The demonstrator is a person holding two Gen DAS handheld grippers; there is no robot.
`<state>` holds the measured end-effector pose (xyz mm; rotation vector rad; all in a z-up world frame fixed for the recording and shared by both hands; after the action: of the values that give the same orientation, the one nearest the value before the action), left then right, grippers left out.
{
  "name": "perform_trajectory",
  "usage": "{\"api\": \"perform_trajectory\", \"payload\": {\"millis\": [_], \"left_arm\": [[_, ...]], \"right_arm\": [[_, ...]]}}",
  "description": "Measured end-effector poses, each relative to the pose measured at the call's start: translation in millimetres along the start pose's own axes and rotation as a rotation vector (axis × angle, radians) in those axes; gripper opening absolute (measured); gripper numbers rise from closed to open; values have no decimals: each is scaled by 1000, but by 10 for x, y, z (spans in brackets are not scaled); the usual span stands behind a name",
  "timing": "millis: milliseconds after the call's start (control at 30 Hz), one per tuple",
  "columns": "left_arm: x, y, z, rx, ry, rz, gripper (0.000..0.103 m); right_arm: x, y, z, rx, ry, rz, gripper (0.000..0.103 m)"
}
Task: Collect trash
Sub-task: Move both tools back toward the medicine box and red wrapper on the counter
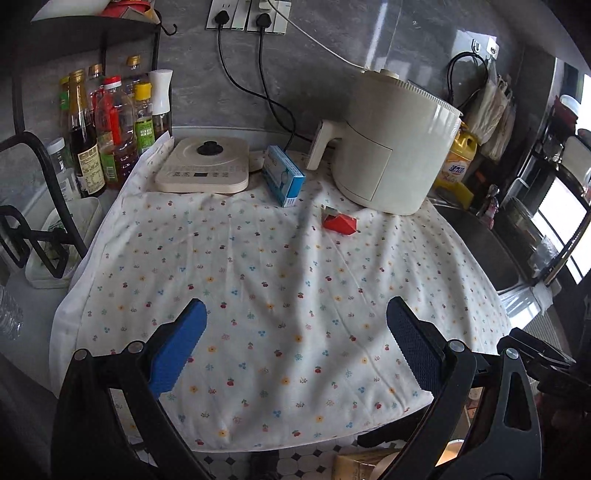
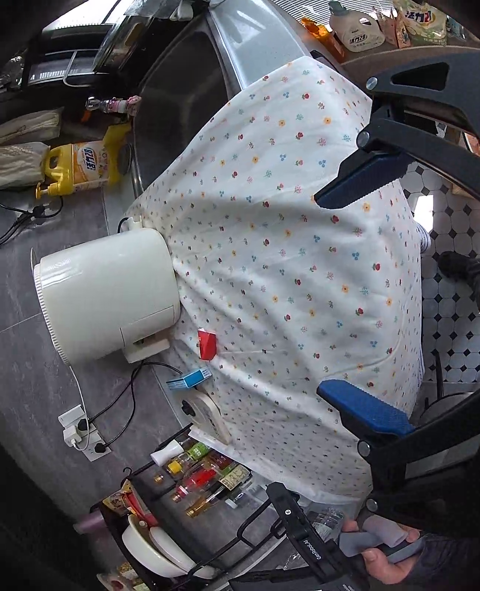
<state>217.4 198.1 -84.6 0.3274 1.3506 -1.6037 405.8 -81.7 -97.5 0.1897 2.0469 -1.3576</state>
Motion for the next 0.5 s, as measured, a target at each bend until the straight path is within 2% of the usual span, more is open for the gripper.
{"api": "perform_trajectory", "payload": {"millis": [167, 500], "left_arm": [[-186, 68, -271, -11, -18, 23, 97], [-530, 355, -730, -21, -34, 16, 97]], "right_arm": [[-223, 231, -318, -26, -31, 3, 91], [-736, 769, -929, -55, -76, -2, 84]]}}
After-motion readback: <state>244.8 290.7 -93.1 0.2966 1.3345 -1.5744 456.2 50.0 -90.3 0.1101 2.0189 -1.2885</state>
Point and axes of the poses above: each gripper's, at about its wrist camera, not at the fingertips, and y roughly the way its jaws point, z to its right, x to its underside, the point moved 2 cm from there along y, roughly the way its jaws point, and after that the axes turned 14 degrees about x, right-handed, at the moved point
